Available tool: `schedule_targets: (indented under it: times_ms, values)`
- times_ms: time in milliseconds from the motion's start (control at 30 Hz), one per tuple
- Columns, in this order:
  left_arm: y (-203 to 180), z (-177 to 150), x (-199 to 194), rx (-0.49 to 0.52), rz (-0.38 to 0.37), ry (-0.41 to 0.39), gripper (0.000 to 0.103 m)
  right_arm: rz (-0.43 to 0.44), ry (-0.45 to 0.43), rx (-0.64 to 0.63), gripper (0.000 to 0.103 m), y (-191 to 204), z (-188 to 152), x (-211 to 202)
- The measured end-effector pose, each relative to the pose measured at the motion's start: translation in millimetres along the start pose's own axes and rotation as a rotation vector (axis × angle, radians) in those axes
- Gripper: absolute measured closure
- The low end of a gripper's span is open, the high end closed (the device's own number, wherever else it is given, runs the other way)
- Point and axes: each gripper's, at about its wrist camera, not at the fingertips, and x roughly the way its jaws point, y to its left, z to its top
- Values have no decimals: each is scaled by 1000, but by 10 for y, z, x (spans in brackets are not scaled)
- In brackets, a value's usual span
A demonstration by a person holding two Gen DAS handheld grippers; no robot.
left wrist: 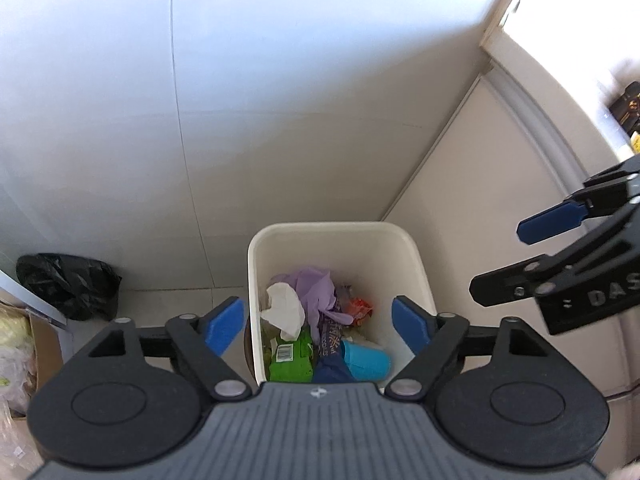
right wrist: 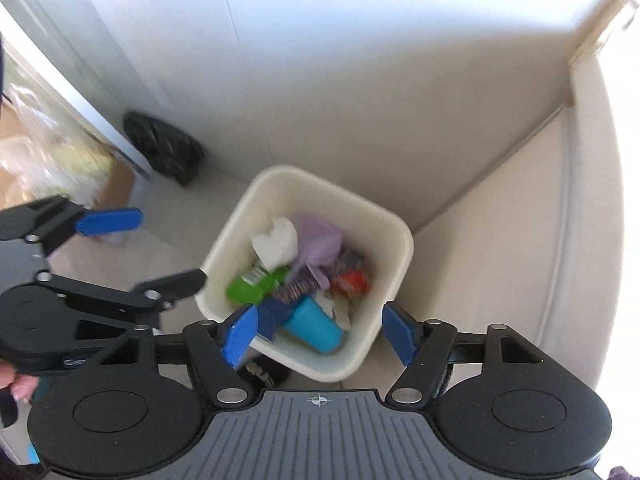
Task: Collect trash
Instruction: 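Move both tools back up over the counter toward the yellow curry box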
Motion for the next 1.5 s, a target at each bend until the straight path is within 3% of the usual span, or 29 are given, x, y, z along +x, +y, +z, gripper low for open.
schedule_targets:
  times_ms: [267, 467, 633, 933, 1167, 1500]
  values:
    - [-234, 113, -297, 53, 0, -42, 6, 17, -171, 29, 25, 20, -191, -583]
    - [-416, 175, -450, 101, 14, -55, 1, 2, -283, 73, 17, -63, -372, -953]
    - [-563, 268, -557, 153, 28, -51, 1, -57, -370, 85, 13, -163, -594, -1211]
    - [-954, 482, -772, 260, 3, -86, 1, -157, -481, 245, 11, -589, -1097, -1669]
    - [-1450, 596, -856, 329, -61, -79, 1, -250, -577, 399, 8, -1010, -1516, -1988]
    - [-2195, 669, -931, 455, -155, -88, 0, -375, -618, 580, 6, -1631, -2223, -2249]
